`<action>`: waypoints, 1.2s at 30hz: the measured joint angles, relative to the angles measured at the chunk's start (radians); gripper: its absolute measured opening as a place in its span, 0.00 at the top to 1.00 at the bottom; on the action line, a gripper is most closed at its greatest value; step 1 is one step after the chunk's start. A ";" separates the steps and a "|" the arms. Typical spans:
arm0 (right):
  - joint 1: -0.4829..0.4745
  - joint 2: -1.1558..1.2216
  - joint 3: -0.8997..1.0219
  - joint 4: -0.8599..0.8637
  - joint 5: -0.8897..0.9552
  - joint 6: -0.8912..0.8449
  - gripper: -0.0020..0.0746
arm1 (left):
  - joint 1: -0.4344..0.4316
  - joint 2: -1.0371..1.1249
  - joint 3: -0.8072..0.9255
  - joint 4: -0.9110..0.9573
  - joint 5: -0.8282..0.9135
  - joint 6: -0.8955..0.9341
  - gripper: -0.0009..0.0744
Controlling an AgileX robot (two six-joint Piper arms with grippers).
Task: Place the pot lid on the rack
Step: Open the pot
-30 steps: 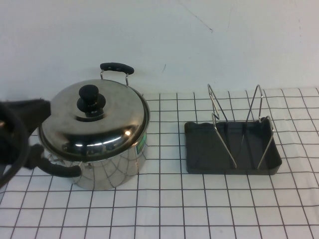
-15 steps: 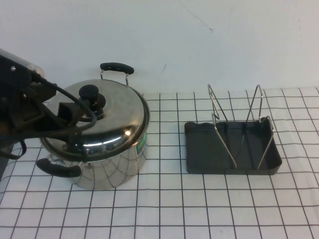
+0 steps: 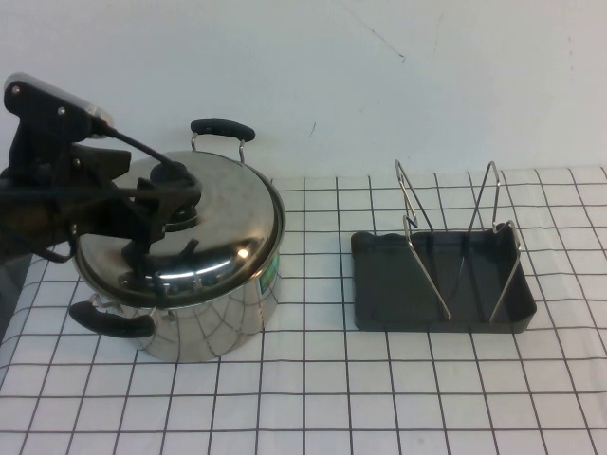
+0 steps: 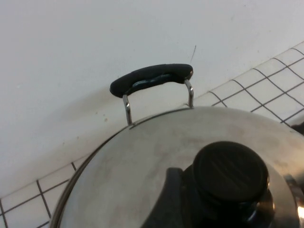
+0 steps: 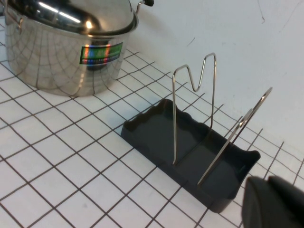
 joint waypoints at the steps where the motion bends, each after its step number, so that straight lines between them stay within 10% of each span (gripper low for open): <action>1: 0.000 0.000 0.000 0.000 0.000 0.000 0.98 | 0.000 0.011 -0.009 0.000 0.002 -0.011 0.19; 15: 0.000 0.000 0.000 0.000 0.000 -0.016 0.98 | -0.008 0.135 -0.088 -0.002 0.029 -0.036 0.20; 23: 0.000 0.000 0.011 0.000 -0.011 -0.023 0.98 | -0.008 0.158 -0.088 -0.005 0.034 0.015 0.53; 36: 0.000 0.000 0.011 0.000 -0.027 -0.024 0.98 | -0.008 0.112 -0.111 0.009 0.115 0.071 0.54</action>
